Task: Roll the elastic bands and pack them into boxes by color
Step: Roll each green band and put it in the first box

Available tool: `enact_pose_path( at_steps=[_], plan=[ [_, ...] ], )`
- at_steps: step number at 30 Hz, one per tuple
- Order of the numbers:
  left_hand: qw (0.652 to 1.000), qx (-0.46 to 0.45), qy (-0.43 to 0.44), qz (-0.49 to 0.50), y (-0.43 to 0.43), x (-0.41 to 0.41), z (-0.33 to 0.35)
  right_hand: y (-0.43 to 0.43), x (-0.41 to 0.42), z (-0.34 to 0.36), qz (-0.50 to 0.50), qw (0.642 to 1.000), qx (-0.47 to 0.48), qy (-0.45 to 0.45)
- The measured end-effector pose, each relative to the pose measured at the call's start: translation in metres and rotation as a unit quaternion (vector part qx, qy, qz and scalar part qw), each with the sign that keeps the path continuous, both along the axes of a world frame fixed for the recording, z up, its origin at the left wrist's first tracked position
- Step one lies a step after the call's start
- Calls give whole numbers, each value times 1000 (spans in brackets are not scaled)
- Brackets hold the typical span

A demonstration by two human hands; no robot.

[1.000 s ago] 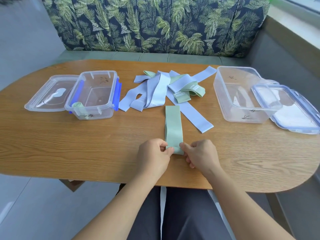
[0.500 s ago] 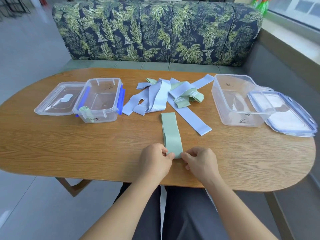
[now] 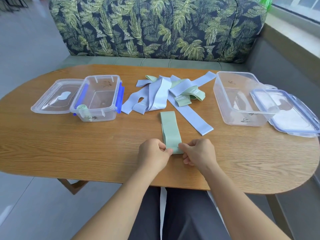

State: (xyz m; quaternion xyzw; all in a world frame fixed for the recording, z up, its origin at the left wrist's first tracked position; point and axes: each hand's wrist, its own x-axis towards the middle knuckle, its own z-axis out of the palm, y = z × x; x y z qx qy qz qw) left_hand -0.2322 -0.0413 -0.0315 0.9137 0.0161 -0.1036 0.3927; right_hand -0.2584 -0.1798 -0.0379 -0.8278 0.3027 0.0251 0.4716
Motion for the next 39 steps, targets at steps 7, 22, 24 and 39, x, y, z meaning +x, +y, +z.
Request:
enact_pose_path(
  at_steps=[7,22,24,39],
  plan=[
    [1000,8,-21,8,-5,1,-1,-2,9,2,-1,999,-11,30],
    [997,16,71,32,-13,29,5,-2,17,3,14,996,-74,43],
    [996,60,65,25,-18,30,7,-1,16,4,14,996,-80,43],
    [991,124,28,32,-21,33,8,11,6,4,18,996,-91,-9]
  ],
)
